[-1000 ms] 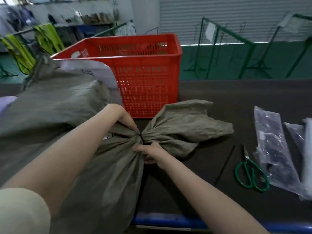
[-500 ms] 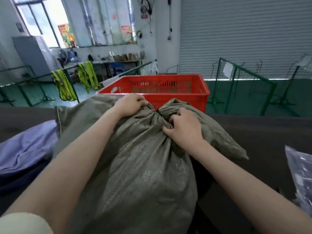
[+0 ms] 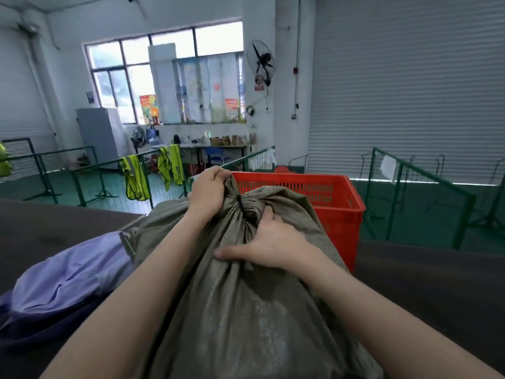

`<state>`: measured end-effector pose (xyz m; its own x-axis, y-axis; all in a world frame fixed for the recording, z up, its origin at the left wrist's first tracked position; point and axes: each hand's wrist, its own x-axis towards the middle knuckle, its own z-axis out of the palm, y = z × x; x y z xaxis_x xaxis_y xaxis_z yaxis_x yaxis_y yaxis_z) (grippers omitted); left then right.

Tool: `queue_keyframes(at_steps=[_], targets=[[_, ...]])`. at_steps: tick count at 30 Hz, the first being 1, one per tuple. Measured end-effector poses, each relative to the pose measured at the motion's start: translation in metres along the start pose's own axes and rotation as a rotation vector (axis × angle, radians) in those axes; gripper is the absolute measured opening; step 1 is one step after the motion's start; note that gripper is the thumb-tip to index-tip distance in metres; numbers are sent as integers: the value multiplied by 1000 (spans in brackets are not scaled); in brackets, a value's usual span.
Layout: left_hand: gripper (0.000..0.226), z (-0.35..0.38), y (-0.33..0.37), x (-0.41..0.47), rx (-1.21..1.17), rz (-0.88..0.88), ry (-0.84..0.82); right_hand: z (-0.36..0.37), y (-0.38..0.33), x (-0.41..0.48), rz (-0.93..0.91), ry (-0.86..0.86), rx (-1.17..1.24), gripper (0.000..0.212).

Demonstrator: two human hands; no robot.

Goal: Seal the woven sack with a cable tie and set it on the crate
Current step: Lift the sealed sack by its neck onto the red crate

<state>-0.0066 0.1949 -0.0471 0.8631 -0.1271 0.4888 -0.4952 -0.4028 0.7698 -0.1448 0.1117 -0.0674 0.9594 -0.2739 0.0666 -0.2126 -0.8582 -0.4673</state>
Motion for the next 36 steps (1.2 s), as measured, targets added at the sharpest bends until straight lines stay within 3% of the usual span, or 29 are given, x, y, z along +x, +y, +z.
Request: queue_keyframes(at_steps=[2,6,8,13,16,19,22,25,32,36], targets=[[24,-6,7,-2,-44,2,17,3,-8,3,4,78,-45,112],[31,-15,10,-6,-77,4,30,-11,-5,16,-100,204,-102,36],[35,-19,14,-6,-79,-7,32,-24,0,21,-145,244,-112,17],[24,-33,43,10,1,76,-2,-65,8,45,-171,406,-67,19],[25,-49,77,16,47,162,-145,-95,7,56,-167,497,29,17],[44,-62,104,13,-20,148,-376,-122,4,65,-161,603,115,7],[54,-62,122,12,283,277,-557,-146,2,71,-135,691,205,15],[48,-58,137,21,403,307,-457,-170,-3,70,-140,730,230,16],[11,-63,189,38,287,508,-137,-233,-28,59,-243,914,223,13],[5,-65,211,52,200,639,73,-261,-42,60,-278,1064,244,26]])
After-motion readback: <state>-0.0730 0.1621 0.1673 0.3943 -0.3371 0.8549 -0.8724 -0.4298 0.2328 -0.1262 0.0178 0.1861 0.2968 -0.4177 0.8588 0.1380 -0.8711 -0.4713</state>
